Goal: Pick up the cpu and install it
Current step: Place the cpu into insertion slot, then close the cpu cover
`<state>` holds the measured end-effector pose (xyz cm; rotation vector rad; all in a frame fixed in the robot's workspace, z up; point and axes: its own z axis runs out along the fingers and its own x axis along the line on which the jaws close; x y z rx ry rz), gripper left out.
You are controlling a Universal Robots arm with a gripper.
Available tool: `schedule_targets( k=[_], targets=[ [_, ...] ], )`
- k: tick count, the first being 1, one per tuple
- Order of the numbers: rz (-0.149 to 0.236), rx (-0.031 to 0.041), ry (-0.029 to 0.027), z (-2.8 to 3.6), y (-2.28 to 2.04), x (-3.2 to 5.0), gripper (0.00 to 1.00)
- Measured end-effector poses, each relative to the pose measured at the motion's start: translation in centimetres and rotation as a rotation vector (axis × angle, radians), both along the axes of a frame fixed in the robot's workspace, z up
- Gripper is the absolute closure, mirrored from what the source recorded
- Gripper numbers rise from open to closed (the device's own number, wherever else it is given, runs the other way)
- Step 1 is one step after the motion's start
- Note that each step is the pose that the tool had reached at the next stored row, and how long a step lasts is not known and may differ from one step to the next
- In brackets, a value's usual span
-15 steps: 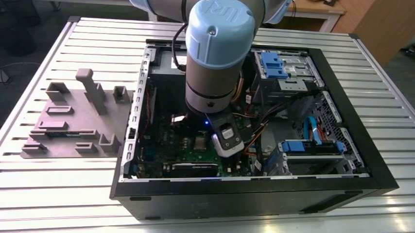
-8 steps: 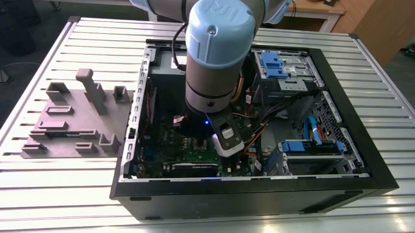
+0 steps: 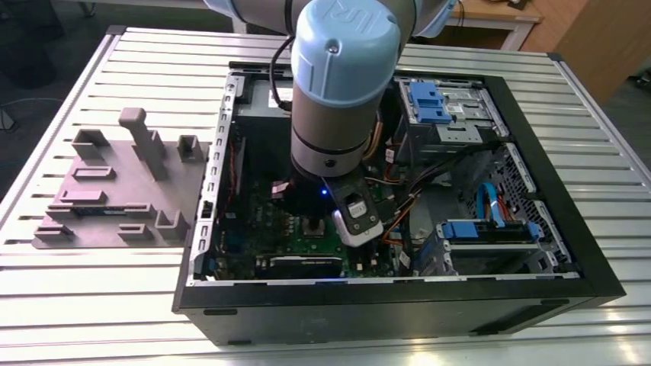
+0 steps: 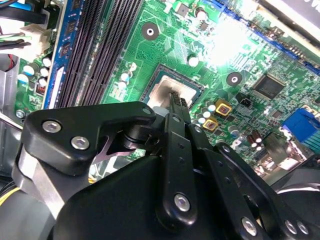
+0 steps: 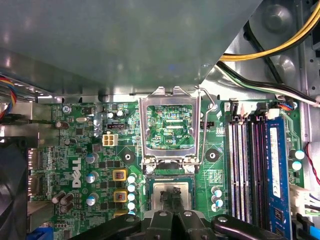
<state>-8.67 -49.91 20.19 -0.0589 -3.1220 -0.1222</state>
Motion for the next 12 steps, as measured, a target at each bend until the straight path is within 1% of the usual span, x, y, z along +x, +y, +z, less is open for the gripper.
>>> schedule_targets(
  k=[8,10,12],
  targets=[
    [0.000,-0.0001,0.0001,0.08,0.00,0.00,0.89],
    [0.000,-0.0003,0.0002,0.54,0.00,0.00,0.89],
    [0.000,0.0000,0.0000,1.33,0.00,0.00,0.89]
  ],
)
